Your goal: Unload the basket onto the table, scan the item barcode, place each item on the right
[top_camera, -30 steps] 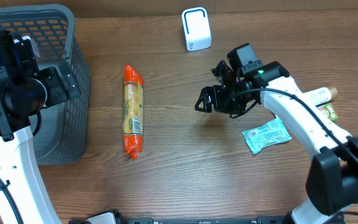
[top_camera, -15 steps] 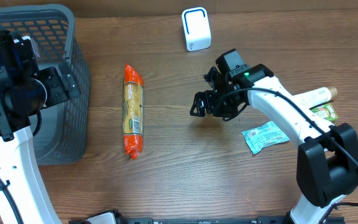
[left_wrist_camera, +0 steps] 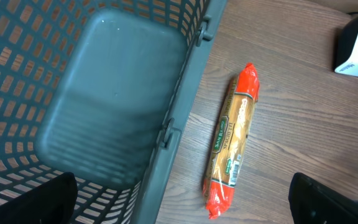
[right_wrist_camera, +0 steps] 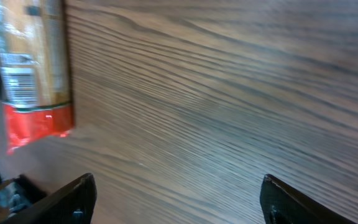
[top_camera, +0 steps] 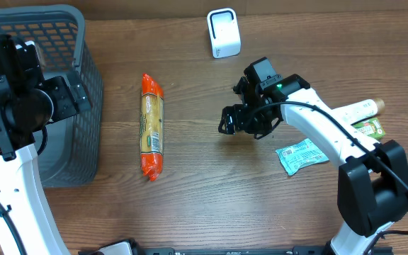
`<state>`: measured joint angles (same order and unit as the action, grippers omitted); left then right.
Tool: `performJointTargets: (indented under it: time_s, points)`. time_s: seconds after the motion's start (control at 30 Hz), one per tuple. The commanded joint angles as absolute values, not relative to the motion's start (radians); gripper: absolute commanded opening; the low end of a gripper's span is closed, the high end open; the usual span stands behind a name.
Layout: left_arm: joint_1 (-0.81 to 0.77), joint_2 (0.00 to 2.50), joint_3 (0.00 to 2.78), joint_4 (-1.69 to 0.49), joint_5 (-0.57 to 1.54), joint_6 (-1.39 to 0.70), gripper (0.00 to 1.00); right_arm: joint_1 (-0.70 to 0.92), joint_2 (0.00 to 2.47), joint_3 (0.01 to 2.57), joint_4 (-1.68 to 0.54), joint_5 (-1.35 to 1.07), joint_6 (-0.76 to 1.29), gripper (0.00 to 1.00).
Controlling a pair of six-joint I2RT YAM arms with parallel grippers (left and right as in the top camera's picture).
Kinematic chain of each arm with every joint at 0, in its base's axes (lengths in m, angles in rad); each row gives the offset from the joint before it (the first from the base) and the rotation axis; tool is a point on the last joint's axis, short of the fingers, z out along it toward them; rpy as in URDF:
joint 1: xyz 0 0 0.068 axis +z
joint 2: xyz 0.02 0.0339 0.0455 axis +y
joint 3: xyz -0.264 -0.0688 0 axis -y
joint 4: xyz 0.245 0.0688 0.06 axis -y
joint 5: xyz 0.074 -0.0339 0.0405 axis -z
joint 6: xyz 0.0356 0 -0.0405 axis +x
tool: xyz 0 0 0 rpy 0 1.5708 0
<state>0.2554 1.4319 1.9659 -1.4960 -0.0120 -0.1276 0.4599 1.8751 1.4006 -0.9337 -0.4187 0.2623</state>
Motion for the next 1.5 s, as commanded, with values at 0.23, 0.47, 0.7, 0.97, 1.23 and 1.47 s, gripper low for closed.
performJointTargets:
  time_s: [0.23, 0.47, 0.7, 0.97, 1.23, 1.47]
  points:
    - [0.255, 1.436, 1.965, -1.492, -0.007, -0.135, 1.0, 0.431, 1.876, 1.273, -1.005, -0.161, 0.372, 0.84]
    - [0.255, 1.436, 1.965, -1.491, -0.007, -0.135, 0.99, 0.349, 1.876, 1.196, -1.0, -0.09, 0.375, 0.84]
    - [0.255, 1.436, 1.965, -1.492, -0.007, -0.135, 1.0, 0.232, 1.876, 1.196, -1.023, -0.02, 0.37, 0.84]
    - [0.255, 1.436, 1.965, -1.492, -0.007, -0.135, 1.0, 0.22, 1.86, 1.309, -1.078, -0.159, 0.302, 0.81]
    - [0.255, 1.436, 1.965, -1.492, -0.007, -0.135, 1.0, 0.4, 1.841, 1.428, -0.908, -0.384, 0.33, 0.8]
    - [0.255, 1.436, 1.965, -1.492, -0.007, -0.135, 1.0, 0.61, 1.879, 1.426, -0.632, -0.268, 0.5, 0.84]
